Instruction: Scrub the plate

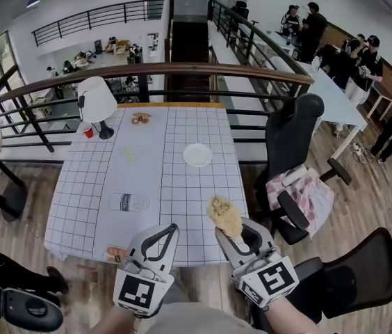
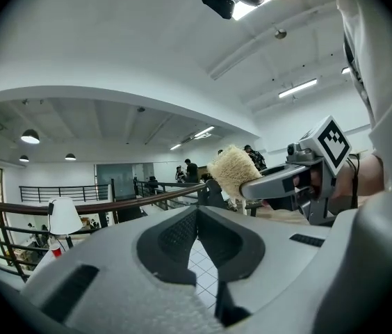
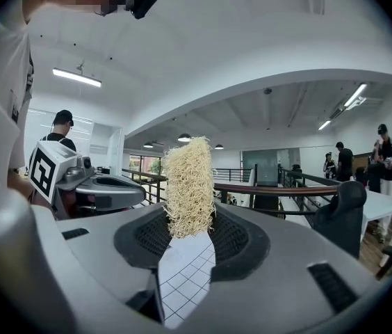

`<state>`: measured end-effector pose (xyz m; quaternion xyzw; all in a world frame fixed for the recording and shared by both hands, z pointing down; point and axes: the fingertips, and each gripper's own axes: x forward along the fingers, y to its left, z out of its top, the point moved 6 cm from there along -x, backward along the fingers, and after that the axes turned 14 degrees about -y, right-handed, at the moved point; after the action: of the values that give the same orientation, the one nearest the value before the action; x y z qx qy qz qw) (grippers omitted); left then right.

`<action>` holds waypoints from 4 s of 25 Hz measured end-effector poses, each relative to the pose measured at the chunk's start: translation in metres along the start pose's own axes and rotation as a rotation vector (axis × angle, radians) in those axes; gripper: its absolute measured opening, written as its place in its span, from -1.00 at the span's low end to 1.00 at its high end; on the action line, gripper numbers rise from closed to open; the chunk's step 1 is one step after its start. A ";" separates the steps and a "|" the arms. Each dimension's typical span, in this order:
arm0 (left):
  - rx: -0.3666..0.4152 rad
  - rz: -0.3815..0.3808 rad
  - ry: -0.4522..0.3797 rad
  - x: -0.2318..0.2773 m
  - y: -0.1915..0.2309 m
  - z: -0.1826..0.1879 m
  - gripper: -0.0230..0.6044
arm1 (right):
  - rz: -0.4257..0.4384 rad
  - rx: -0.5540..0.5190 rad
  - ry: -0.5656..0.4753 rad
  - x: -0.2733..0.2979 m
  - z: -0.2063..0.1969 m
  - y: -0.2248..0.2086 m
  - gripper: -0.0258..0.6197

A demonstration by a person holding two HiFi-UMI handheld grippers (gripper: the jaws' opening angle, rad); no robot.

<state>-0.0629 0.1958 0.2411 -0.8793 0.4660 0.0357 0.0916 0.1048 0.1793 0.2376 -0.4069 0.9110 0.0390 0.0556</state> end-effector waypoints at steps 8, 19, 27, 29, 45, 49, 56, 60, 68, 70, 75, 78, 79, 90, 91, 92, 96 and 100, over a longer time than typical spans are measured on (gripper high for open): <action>0.016 -0.042 -0.002 0.025 0.071 0.005 -0.88 | -0.046 -0.006 0.057 0.072 0.010 -0.012 -0.49; -0.033 -0.078 -0.004 0.070 0.154 -0.014 -0.88 | -0.119 -0.009 0.033 0.158 0.011 -0.039 -0.48; -0.039 -0.031 -0.001 0.085 0.174 -0.017 -0.88 | -0.080 -0.012 0.047 0.185 0.006 -0.048 -0.48; -0.053 -0.004 0.015 0.088 0.176 -0.020 -0.88 | -0.063 -0.007 0.050 0.186 0.003 -0.053 -0.48; -0.312 -0.053 0.131 0.155 0.176 -0.100 -0.85 | -0.103 0.075 0.133 0.197 -0.072 -0.126 -0.49; -0.307 -0.086 0.139 0.184 0.182 -0.118 -0.68 | -0.094 0.131 0.151 0.217 -0.093 -0.145 -0.48; -0.328 -0.114 0.288 0.246 0.208 -0.207 -0.58 | -0.115 0.133 0.238 0.267 -0.170 -0.193 -0.48; -0.350 -0.138 0.395 0.269 0.217 -0.269 -0.53 | -0.115 0.139 0.323 0.289 -0.225 -0.209 -0.48; -0.656 -0.080 0.511 0.297 0.233 -0.370 -0.49 | -0.169 0.161 0.459 0.311 -0.330 -0.238 -0.48; -0.726 -0.070 0.529 0.303 0.234 -0.386 -0.49 | -0.186 0.140 0.485 0.314 -0.345 -0.246 -0.48; -0.892 -0.020 0.558 0.316 0.241 -0.412 -0.49 | -0.256 0.097 0.574 0.317 -0.380 -0.265 -0.48; -0.907 0.003 0.586 0.323 0.243 -0.422 -0.49 | -0.263 0.122 0.591 0.321 -0.394 -0.270 -0.49; -0.909 0.005 0.599 0.325 0.243 -0.426 -0.49 | -0.260 0.129 0.593 0.323 -0.397 -0.271 -0.48; -1.039 0.048 0.673 0.329 0.243 -0.455 -0.49 | -0.222 0.188 0.729 0.333 -0.421 -0.279 -0.50; -1.034 0.047 0.680 0.329 0.243 -0.456 -0.49 | -0.221 0.206 0.725 0.332 -0.423 -0.279 -0.50; -1.031 0.045 0.686 0.329 0.243 -0.457 -0.49 | -0.222 0.223 0.719 0.331 -0.424 -0.279 -0.50; -1.030 0.024 0.716 0.332 0.239 -0.463 -0.49 | -0.216 0.273 0.684 0.324 -0.427 -0.283 -0.51; -1.038 0.021 0.734 0.334 0.238 -0.468 -0.49 | -0.203 0.296 0.669 0.323 -0.428 -0.284 -0.51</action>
<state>-0.0817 -0.2976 0.6205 -0.7598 0.3976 -0.0457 -0.5125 0.0722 -0.2976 0.6109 -0.4730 0.8295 -0.2336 -0.1832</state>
